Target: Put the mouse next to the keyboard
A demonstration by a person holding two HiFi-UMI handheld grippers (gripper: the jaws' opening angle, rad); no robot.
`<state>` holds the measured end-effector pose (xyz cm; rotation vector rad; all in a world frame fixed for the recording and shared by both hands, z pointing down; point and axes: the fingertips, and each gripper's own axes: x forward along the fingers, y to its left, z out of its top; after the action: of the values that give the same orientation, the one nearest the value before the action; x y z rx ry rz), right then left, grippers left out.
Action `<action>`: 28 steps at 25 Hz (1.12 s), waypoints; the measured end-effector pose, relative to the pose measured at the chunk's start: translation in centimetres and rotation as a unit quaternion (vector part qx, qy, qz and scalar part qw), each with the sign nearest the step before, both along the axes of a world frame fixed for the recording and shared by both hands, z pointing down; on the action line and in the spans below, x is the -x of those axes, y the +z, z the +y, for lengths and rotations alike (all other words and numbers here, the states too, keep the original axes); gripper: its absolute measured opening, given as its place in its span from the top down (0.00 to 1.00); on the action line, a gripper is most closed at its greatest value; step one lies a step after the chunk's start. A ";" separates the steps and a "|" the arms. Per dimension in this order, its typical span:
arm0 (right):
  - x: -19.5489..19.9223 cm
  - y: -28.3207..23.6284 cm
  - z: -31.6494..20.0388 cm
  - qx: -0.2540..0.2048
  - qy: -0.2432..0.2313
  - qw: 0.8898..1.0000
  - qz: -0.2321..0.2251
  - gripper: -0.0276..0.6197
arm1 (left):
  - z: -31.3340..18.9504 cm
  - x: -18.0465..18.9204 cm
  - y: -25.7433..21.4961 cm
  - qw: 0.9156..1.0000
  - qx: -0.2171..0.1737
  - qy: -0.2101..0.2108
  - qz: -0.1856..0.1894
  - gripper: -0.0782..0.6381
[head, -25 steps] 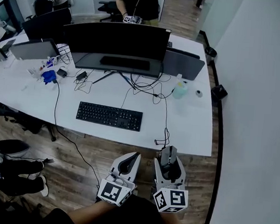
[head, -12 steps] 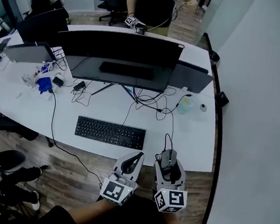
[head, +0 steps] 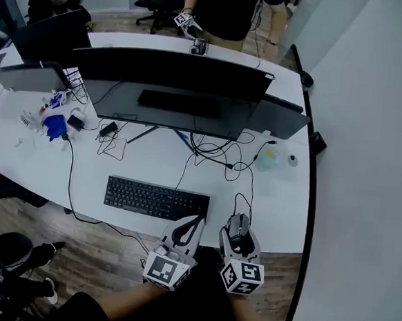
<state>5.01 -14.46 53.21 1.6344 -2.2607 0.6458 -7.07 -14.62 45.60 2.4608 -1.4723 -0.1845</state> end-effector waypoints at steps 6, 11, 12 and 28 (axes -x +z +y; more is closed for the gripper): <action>-0.2 4.9 -2.2 0.046 -0.002 0.999 0.005 0.47 | -0.8 0.6 1.5 1.000 0.022 -0.007 -0.003 0.87; -0.4 8.5 -3.3 0.074 -0.017 0.997 0.024 0.47 | -2.8 2.2 2.9 0.998 0.045 -0.044 -0.007 0.87; -0.3 9.2 -3.4 0.080 -0.020 0.996 0.026 0.47 | -3.2 2.4 3.0 0.998 0.047 -0.050 -0.012 0.87; 0.0 21.3 -6.8 0.180 -0.047 0.981 0.045 0.47 | -7.2 0.9 5.1 0.992 0.084 -0.077 -0.049 0.87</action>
<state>5.05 -21.26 74.56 1.3468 -1.9999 0.8790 -7.97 -21.86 50.67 2.2526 -1.6474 0.0298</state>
